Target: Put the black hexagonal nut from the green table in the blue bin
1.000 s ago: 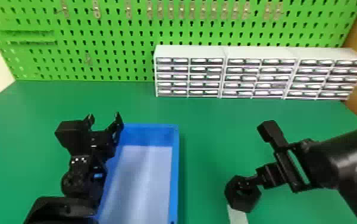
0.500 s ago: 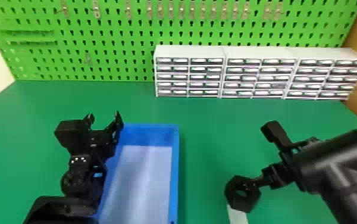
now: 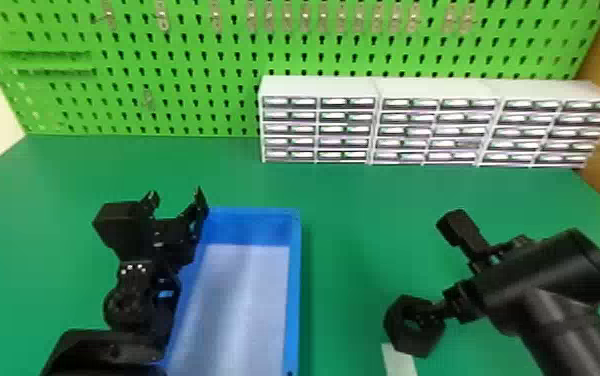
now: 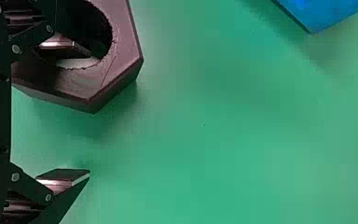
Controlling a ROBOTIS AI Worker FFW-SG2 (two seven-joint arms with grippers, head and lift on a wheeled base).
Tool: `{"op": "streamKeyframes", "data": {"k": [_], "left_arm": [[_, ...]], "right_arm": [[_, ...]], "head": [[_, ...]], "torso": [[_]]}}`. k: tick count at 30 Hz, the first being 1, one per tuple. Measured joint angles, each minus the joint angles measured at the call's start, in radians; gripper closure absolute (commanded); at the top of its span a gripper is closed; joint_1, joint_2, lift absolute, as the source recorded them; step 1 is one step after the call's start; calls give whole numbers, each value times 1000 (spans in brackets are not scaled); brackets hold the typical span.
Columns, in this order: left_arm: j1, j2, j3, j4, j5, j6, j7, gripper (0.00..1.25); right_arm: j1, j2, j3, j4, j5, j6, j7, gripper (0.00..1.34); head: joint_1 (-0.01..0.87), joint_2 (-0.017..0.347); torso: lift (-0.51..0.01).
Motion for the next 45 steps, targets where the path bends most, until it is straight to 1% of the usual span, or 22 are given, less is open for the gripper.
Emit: {"op": "streamKeyframes", "data": {"k": [4, 5, 6, 7, 8, 9, 10, 11, 22, 27, 36, 45], "left_arm": [[-1, 0, 0, 1, 0, 0, 0, 507], [-1, 0, 0, 1, 0, 0, 0, 506], [-2, 0, 0, 2, 0, 0, 0, 506], [-2, 0, 0, 2, 0, 0, 0, 507], [-2, 0, 0, 2, 0, 0, 0, 507], [-2, 0, 0, 2, 0, 0, 0, 507], [-2, 0, 0, 3, 0, 0, 0, 506], [-2, 0, 0, 3, 0, 0, 0, 506], [-4, 0, -2, 6, 0, 0, 0, 506], [-5, 0, -3, 7, 0, 0, 0, 506], [-4, 0, -3, 8, 0, 0, 0, 507], [-3, 0, -4, 10, 0, 0, 0, 507]], "right_arm": [[-4, 1, 11, 19, -3, -9, 0, 380], [-5, 0, 13, 23, -5, -11, 0, 410], [-6, 0, 15, 27, -7, -12, 0, 464], [-7, -1, 17, 31, -10, -14, 0, 550], [-8, -2, 18, 35, -13, -15, 0, 688], [-8, -3, 19, 38, -15, -16, 0, 780], [-9, -3, 20, 41, -16, -17, 0, 841], [-10, -3, 20, 43, -16, -17, 0, 872], [-20, -3, 20, 49, -14, -60, -1, 875], [-14, 0, -2, 49, -41, -82, -1, 904], [-4, 4, -43, 49, -75, -109, -1, 917], [9, 16, -117, 44, -134, -154, -5, 917]], "head": [[657, 57], [657, 57], [657, 57], [657, 57], [657, 57], [657, 57], [657, 57], [657, 57], [657, 57], [657, 57], [657, 57], [657, 57]], "torso": [[-95], [-95], [-95], [-95], [-95], [-95], [-95], [-95], [-95], [-95], [-95], [-95]]}}
